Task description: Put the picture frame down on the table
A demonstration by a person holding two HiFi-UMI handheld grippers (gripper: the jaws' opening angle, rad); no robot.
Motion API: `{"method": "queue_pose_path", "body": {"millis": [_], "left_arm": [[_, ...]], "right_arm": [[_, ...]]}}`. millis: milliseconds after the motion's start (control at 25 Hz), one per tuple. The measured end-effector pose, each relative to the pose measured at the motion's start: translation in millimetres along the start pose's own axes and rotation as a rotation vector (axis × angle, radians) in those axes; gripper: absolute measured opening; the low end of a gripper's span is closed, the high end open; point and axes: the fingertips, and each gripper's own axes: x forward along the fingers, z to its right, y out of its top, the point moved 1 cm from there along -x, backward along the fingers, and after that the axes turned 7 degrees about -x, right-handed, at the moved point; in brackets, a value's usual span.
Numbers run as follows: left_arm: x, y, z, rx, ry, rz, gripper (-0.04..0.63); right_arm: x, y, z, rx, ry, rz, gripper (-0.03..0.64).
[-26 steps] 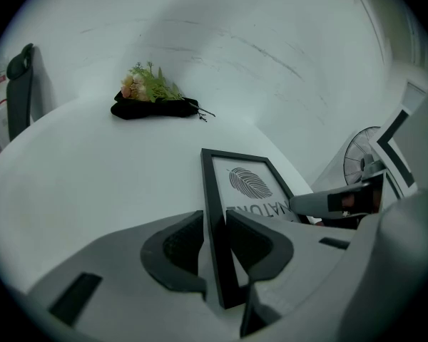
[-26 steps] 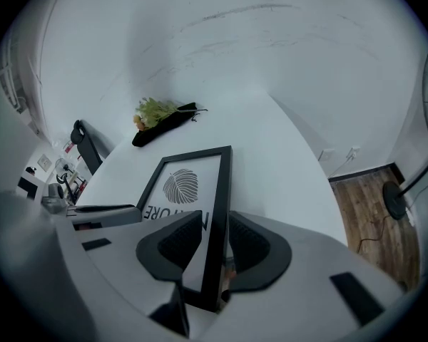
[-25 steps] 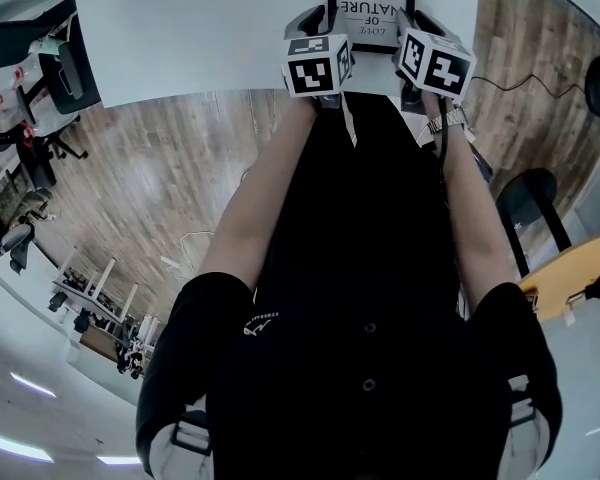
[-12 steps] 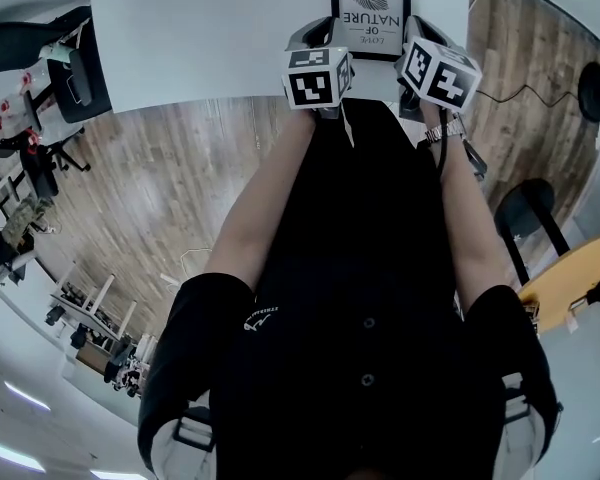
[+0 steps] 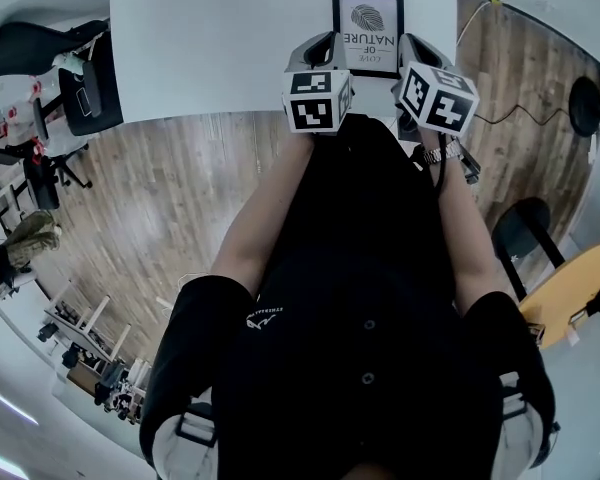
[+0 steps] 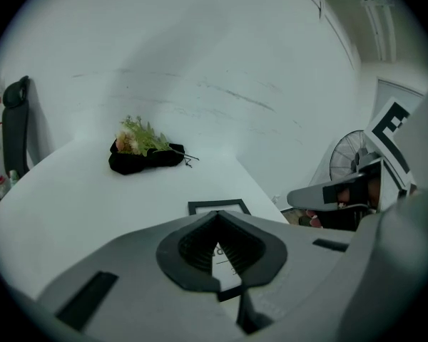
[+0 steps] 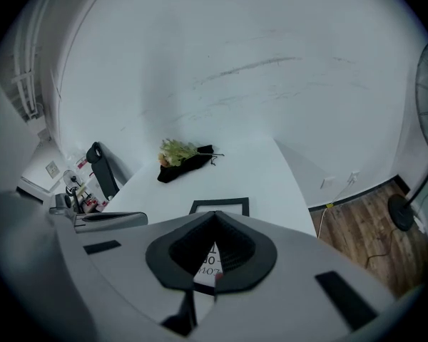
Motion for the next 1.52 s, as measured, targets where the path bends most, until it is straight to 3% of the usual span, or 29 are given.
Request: {"method": "queue_pose_path", "body": {"millis": [680, 920, 1200, 1520], "left_arm": [[-90.4, 80.1, 66.0, 0.051, -0.137, 0.236, 0.006], [-120.2, 91.5, 83.0, 0.136, -0.145, 0.3, 0.007], [-137.4, 91.8, 93.4, 0.161, -0.152, 0.344, 0.006], [-165.6, 124.4, 102.3, 0.189, -0.151, 0.472, 0.006]], "right_arm": [[-109.2, 77.8, -24.7, -0.078, 0.033, 0.25, -0.002], [-141.5, 89.3, -29.9, -0.098, 0.034, 0.314, -0.002], [-164.5, 89.0, -33.3, -0.115, 0.04, 0.349, -0.002], [-186.9, 108.0, -39.1, -0.15, 0.028, 0.432, -0.002]]}}
